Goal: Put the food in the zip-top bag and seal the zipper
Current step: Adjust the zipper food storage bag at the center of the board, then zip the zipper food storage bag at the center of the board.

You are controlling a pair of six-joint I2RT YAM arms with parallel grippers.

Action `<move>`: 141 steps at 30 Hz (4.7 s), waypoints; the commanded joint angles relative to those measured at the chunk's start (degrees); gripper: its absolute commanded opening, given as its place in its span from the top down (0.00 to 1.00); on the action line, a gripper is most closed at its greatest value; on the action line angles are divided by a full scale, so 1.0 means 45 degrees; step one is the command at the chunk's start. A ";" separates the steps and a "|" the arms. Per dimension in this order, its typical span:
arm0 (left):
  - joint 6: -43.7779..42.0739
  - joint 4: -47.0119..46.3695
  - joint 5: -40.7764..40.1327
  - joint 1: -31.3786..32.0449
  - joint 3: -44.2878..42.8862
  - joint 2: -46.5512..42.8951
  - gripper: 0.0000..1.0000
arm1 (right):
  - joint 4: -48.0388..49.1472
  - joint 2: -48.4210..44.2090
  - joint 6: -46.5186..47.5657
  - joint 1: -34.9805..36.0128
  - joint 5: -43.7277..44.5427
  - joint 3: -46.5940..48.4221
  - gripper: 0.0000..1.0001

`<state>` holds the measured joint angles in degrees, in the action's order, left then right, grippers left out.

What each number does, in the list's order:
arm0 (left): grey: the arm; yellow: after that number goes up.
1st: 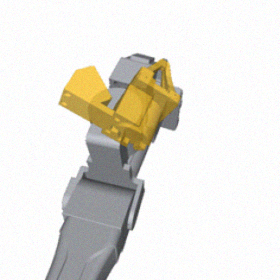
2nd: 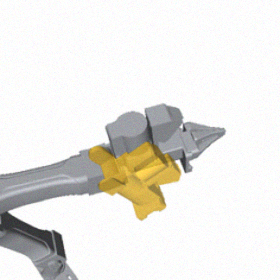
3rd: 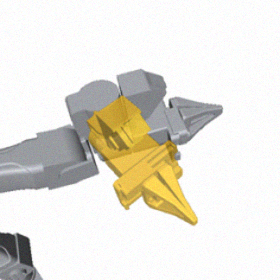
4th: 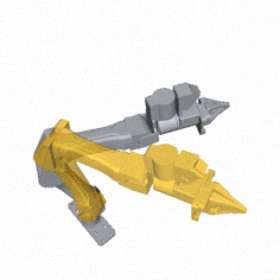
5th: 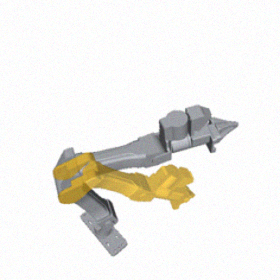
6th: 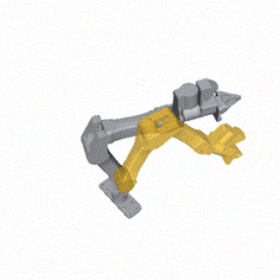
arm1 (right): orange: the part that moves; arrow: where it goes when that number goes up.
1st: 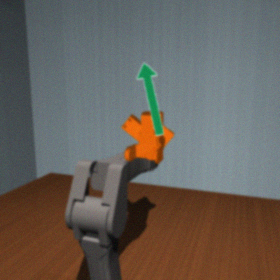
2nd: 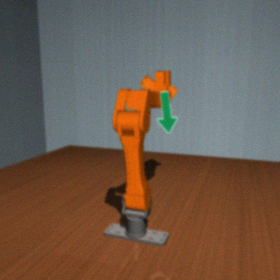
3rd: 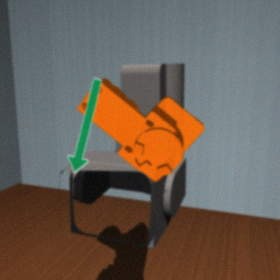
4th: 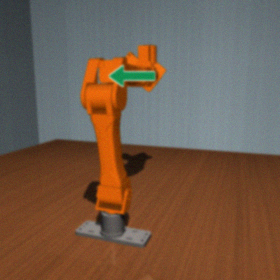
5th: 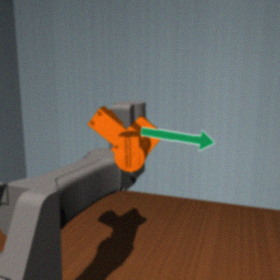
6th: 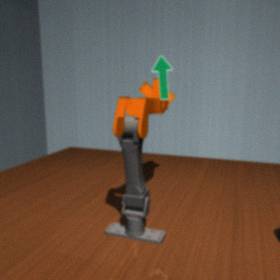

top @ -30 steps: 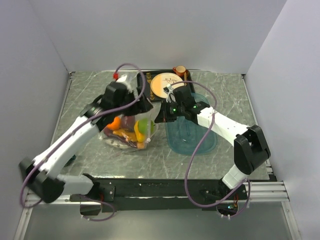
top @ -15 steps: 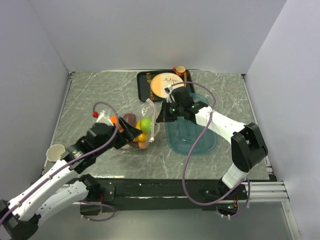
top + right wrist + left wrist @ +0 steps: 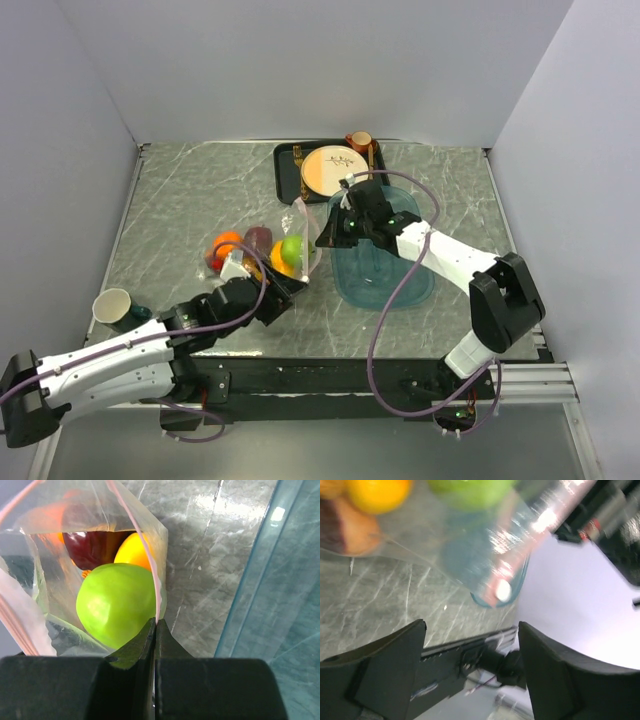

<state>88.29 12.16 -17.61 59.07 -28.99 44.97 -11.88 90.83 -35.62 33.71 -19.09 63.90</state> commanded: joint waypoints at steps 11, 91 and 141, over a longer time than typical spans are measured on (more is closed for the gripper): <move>0.3446 -0.3893 -0.3352 0.0448 0.2244 -0.0365 0.24 | 0.0550 -0.1043 -0.0113 0.0008 0.0122 -0.0079 0.96; 0.1337 -0.6784 -0.1088 -0.1407 0.1872 0.2038 0.95 | 0.4083 -0.3856 -0.7221 0.1863 -0.2085 -0.4531 0.52; 0.1766 -0.7488 -0.0424 -0.1583 0.2243 0.2233 0.97 | 0.5784 -0.2762 -0.7574 0.1532 -0.2183 -0.5117 0.73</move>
<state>95.66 -17.06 -20.82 52.07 -18.98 55.33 10.87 78.04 -70.24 41.23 -28.80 40.38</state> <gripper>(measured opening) 0.041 0.270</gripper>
